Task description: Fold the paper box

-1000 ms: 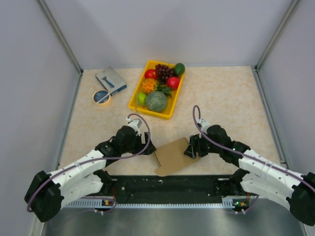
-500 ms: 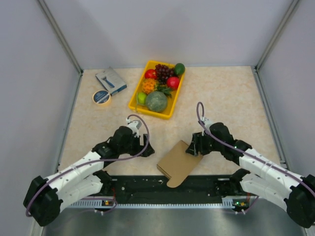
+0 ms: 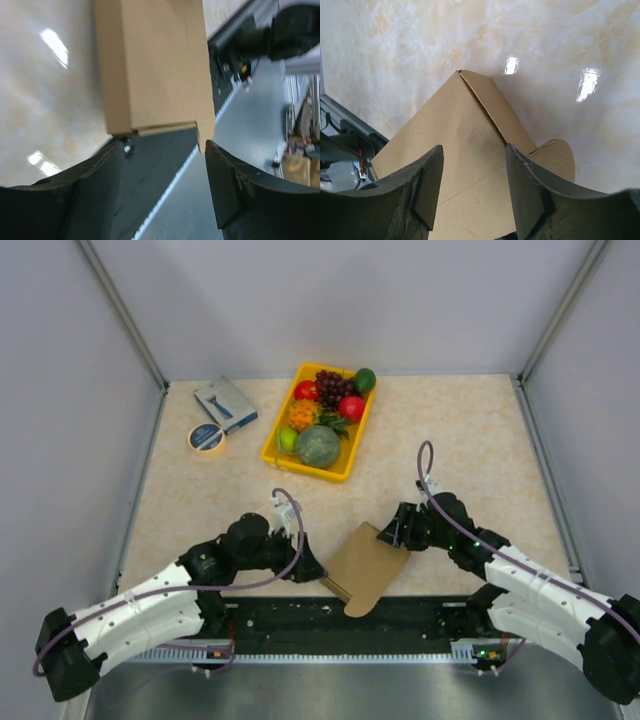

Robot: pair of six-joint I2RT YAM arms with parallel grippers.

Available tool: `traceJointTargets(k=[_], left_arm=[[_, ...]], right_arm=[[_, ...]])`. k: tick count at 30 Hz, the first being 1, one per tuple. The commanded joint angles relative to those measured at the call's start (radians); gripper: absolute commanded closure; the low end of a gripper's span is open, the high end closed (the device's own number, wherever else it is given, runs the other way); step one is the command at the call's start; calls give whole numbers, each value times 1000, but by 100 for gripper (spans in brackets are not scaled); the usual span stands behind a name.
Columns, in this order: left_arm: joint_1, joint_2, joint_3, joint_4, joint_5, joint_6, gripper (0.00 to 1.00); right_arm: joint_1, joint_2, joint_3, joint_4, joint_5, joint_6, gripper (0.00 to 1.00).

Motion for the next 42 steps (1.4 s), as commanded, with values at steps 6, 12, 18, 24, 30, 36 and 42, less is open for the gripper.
traceJointTargets(k=[6,12,18,24,30,36,42], left_arm=[[-215,-54,-82,93,-88,-314,23],[-224,-57,-189,196,-181,-529,21],[-221,133,-143,302,-317,-514,23],[-56,245,-107,374,-283,-401,20],[73,346,-59,432,-169,-321,19],[162,403,68,281,-198,-156,18],[167,148,95,-73,-122,-78,19]], right_arm=[[0,-42,28,-33,62,14,47],[0,-53,19,-28,65,37,47],[0,-65,16,-28,62,35,47],[6,-56,-26,24,26,66,47],[57,-59,-105,147,26,190,47],[87,-77,-151,253,98,304,47],[86,-90,-29,93,105,31,44]])
